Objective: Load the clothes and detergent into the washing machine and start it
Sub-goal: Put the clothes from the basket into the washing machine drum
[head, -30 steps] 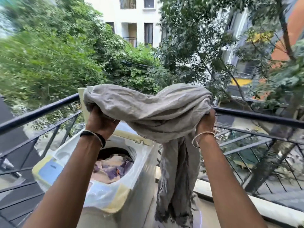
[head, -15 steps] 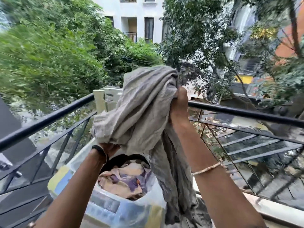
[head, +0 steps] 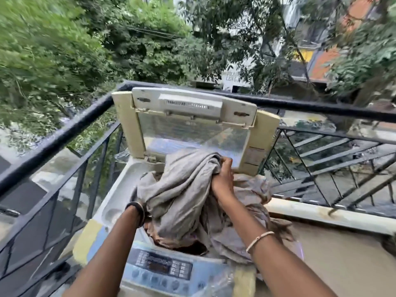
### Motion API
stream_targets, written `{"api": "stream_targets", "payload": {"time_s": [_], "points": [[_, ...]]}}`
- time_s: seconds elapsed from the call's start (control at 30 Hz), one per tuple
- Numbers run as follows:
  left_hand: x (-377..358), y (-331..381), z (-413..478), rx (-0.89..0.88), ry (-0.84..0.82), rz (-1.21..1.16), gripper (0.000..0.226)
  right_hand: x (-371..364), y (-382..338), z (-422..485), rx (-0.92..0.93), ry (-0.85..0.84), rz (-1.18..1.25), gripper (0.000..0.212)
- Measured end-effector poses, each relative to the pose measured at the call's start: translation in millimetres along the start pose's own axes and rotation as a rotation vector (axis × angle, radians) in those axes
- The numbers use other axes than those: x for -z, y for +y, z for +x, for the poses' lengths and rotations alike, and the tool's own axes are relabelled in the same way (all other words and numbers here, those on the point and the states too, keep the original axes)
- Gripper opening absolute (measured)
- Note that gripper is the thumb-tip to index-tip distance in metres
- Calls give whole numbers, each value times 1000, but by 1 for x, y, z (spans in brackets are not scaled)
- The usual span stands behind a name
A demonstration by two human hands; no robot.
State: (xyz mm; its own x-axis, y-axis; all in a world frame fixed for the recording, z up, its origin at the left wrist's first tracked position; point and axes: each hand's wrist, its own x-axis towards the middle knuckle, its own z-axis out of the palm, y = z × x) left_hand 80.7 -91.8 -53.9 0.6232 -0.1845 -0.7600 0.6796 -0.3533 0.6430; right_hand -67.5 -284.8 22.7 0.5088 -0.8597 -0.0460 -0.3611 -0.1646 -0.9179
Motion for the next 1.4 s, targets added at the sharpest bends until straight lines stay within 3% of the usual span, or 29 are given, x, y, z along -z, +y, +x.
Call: {"api": "stream_targets", "payload": {"time_s": [0.1,0.17,0.23,0.27,0.33,0.43,0.53,0.6,0.63,0.67,0.77,0.8,0.87,0.97,1.07,1.13,1.23,1.33,1.4], "points": [[-11,-1,5,-31,-133,285,14,-14,45,5,-187,21,-266,60],[-18,-2,12,-152,-123,388,29,-25,77,6,-259,-127,-431,74],[-28,-1,17,-282,-71,421,48,-33,99,8,-271,-385,-510,88],[-31,-3,21,-306,-61,449,50,-35,103,8,-252,-506,-517,91],[-44,-5,21,-310,-130,536,56,-31,101,8,-227,-594,-469,72],[-67,-5,14,-351,-217,751,89,-7,88,5,-97,-317,-373,25],[-90,-12,2,-419,-312,916,95,43,94,10,99,78,-395,14],[-103,-21,2,-436,-406,992,119,86,116,16,170,184,-440,28],[-107,-27,5,-453,-435,1035,128,107,135,20,146,155,-490,41],[-109,-32,9,-472,-448,1072,133,127,150,22,96,65,-562,60],[-115,-50,17,-425,-463,1141,136,168,196,16,-182,-439,-884,127],[-118,-55,19,-405,-451,1168,136,173,207,11,-243,-558,-909,133],[-124,-59,26,-349,-392,1236,131,172,226,5,-253,-600,-802,137],[-141,-53,21,-362,-203,1396,101,156,250,11,-286,-544,-752,129],[-162,-43,-11,-682,-6,1375,67,139,240,13,-235,-479,-711,99],[-176,-43,-31,-886,-171,1312,76,132,222,6,-182,-424,-755,72],[-195,-44,-51,-1013,-522,1380,98,133,217,-6,-139,-244,-722,43],[-208,-52,-61,-1052,-535,1487,118,144,204,-14,-85,-117,-538,46],[-216,-55,-68,-1058,-488,1515,130,151,176,-13,12,-39,-454,36]]}}
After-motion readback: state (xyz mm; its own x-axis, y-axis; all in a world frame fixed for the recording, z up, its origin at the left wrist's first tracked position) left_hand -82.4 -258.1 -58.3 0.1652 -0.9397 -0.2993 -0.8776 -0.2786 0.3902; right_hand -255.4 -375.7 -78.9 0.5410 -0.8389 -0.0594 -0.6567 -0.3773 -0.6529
